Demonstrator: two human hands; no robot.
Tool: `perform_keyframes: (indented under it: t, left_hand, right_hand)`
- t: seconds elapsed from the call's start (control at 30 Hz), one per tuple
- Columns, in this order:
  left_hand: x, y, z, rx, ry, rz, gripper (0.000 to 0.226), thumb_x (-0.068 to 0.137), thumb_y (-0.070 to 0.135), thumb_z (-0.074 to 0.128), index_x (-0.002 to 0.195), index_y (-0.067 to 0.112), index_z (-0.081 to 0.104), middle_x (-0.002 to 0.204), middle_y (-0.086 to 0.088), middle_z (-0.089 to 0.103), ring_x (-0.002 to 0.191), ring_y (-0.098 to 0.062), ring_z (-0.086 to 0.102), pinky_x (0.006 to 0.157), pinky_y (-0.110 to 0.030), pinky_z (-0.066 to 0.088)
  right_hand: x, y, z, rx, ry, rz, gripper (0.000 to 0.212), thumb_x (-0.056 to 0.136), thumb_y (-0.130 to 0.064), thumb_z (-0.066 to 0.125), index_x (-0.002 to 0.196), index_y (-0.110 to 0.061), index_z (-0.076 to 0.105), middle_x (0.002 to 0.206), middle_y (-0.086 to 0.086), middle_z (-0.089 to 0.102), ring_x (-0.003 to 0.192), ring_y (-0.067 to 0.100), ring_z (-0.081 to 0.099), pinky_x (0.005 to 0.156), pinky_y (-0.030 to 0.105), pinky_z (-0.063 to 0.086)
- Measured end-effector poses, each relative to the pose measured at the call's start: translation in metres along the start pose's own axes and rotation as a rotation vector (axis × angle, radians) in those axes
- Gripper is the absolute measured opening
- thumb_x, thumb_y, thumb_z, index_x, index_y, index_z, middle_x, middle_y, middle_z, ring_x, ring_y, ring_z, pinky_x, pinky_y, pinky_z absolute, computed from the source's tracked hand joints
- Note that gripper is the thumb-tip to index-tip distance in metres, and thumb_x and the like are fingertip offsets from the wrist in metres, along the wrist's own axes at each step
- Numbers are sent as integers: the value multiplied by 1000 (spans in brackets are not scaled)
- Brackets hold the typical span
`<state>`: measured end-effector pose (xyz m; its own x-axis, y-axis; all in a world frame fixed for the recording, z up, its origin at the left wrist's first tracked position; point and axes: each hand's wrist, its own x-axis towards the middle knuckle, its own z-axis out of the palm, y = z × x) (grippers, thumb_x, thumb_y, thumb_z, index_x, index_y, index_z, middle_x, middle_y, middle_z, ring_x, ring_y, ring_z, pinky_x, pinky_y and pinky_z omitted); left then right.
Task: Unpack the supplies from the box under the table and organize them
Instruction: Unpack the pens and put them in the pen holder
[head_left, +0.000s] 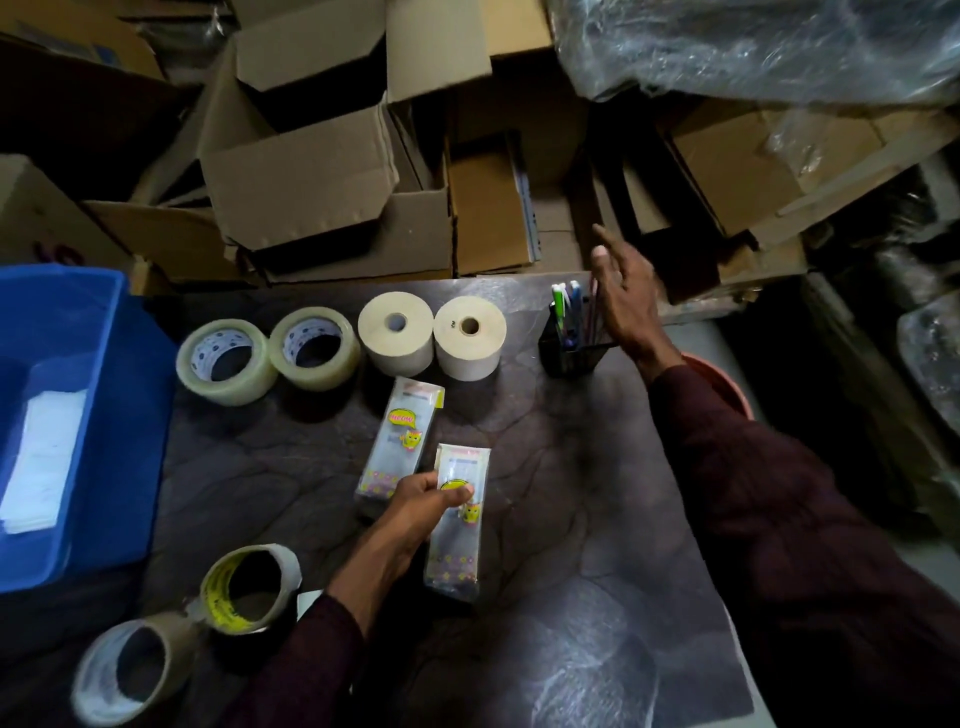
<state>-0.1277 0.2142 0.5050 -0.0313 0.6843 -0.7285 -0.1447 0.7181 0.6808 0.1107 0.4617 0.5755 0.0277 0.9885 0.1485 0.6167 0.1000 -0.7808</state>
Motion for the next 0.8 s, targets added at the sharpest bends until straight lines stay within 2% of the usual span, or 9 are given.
perform_keyframes:
  t: [0.07,0.13,0.2,0.3,0.43,0.53,0.63,0.73,0.8]
  left_hand:
    - [-1,-1,-1,-5,1,11,16,84,8,71,99,2,73,96,-19,73,85,-27,67,82,-39,53]
    - [-2,-1,0,-5,3,22,15,83,7,72,98,3,73,94,-18,73,84,-27,67,81,-38,53]
    - [-2,-2,0,-8,3,27,15,83,7,73,97,2,73,92,-18,73,83,-26,66,80,-37,53]
    - [-3,-3,0,-20,-7,32,10,83,7,72,93,5,74,85,-12,74,79,-23,67,75,-35,53]
    - [-1,-5,-1,-27,-7,31,16,83,10,73,98,3,74,88,-13,74,79,-24,68,78,-37,55]
    - [-1,-5,-1,-35,-6,24,21,84,11,73,102,1,73,94,-15,74,83,-25,68,81,-39,55]
    - [-3,-3,1,-45,-3,21,25,86,14,71,107,0,71,98,-16,74,85,-24,69,80,-38,56]
    - [-7,4,5,-87,31,-9,21,93,18,63,106,3,70,95,-13,73,73,-18,67,58,-21,53]
    - [-10,8,9,-115,65,-21,18,96,20,58,102,6,68,94,-12,72,73,-19,66,53,-19,50]
  right_hand:
    - [7,3,3,-111,-50,-36,43,97,-60,40,123,-35,64,125,-8,66,118,13,58,101,50,47]
    - [6,8,6,-127,-56,-13,49,93,-66,42,102,-28,71,101,-8,71,95,10,64,88,45,53]
    - [0,13,10,-101,-28,13,42,95,-57,46,91,-22,69,91,0,68,85,13,62,80,44,53]
    - [-10,11,9,-101,11,-31,35,101,-41,41,92,-24,70,99,4,65,95,18,59,89,48,49]
    - [-13,5,7,-285,7,-96,42,99,-31,32,118,-25,69,130,-1,60,123,15,48,108,45,34]
    - [-14,-4,2,-299,-16,-82,43,96,-25,34,131,-26,60,135,1,58,128,18,46,112,48,30]
    - [-21,-20,-5,-209,110,-38,37,99,-30,35,127,-24,59,129,2,58,122,17,47,107,45,33]
    - [-54,-39,-3,-119,334,-44,31,102,-31,38,109,-12,62,111,12,59,103,23,51,90,35,39]
    - [-99,-39,11,-24,299,-2,27,103,-26,42,99,-9,63,98,13,62,90,21,53,77,25,39]
